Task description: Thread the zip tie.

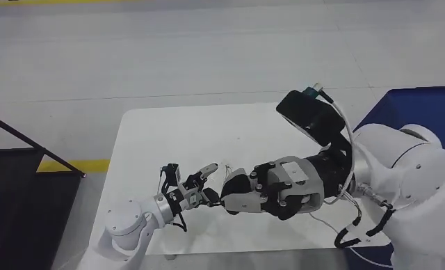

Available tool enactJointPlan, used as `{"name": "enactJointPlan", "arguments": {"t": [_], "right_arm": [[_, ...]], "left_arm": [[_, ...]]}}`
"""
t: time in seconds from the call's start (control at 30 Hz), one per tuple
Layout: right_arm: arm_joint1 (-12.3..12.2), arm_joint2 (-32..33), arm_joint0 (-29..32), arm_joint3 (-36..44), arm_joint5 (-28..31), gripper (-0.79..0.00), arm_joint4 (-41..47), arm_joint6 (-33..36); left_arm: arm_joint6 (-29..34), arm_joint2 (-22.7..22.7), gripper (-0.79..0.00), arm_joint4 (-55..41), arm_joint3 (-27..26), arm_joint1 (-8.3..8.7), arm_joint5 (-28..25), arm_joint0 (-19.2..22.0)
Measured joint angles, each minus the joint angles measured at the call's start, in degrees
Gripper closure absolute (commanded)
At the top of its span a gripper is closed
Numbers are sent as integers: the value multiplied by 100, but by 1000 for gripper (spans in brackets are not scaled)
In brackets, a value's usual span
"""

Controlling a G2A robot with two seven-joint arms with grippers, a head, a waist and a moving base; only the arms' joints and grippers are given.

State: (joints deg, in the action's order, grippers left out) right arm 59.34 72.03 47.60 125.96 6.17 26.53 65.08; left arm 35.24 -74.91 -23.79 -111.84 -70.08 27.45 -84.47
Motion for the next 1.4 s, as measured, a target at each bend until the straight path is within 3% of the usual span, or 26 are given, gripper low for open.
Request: {"name": "enactJointPlan", "arguments": {"t": [0.3, 0.47, 0.57, 0.7, 0.83, 1.13, 1.27, 1.4], "right_arm": [[4, -3, 3, 68, 99, 0, -59, -62], [61, -2, -238, -56, 1136, 0, -94, -500], [101, 173, -431, -75, 2053, 0, 141, -813], [113, 311, -667, -51, 2382, 0, 149, -988], [113, 159, -873, -197, 1972, 0, 51, -924], [156, -803, -1357, -560, -333, 0, 2335, 525], [142, -767, -1164, -794, -1268, 0, 2998, 245], [121, -513, -952, -842, -1690, 0, 3443, -112]], "left_arm": [[0, 0, -785, 0, 0, 0, 0, 0], [0, 0, -785, 0, 0, 0, 0, 0], [0, 0, -785, 0, 0, 0, 0, 0], [0, 0, -785, 0, 0, 0, 0, 0], [0, 0, -785, 0, 0, 0, 0, 0], [0, 0, -785, 0, 0, 0, 0, 0], [0, 0, -785, 0, 0, 0, 0, 0], [0, 0, -785, 0, 0, 0, 0, 0]]}}
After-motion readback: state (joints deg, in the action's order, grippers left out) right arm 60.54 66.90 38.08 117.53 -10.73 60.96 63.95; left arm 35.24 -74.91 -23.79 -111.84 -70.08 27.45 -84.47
